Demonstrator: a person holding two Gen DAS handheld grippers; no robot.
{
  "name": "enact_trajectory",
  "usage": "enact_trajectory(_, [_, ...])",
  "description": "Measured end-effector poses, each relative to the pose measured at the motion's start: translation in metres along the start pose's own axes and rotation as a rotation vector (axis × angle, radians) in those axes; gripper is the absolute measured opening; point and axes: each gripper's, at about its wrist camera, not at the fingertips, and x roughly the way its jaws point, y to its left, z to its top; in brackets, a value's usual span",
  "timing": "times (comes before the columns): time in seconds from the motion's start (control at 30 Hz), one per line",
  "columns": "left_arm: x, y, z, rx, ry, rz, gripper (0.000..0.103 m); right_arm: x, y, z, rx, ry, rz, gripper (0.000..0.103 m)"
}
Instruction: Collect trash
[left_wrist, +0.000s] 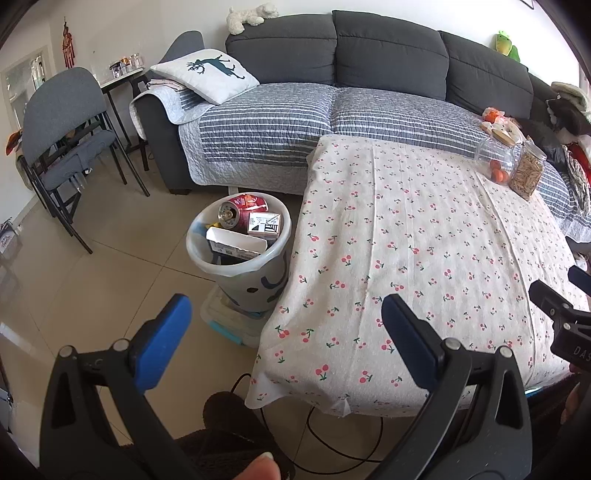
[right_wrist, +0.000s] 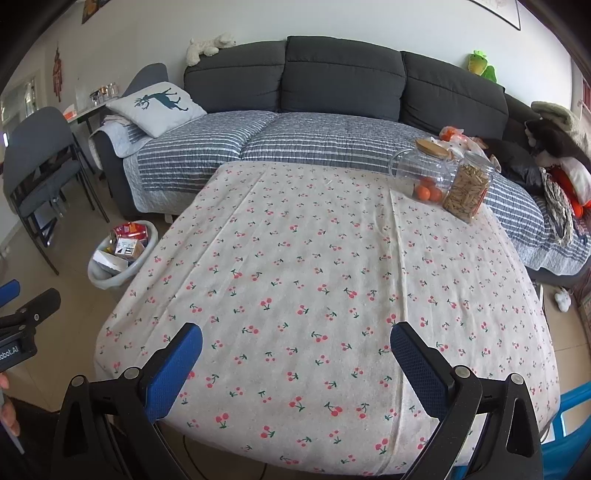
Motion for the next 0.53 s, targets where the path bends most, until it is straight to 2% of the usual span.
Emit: enact_trajectory(0.53, [0.001, 0.009, 0.001, -0.031, 0.022, 0.016, 0.102, -0.003, -0.025, -0.007, 0.028, 0.002, -0.043, 0.103])
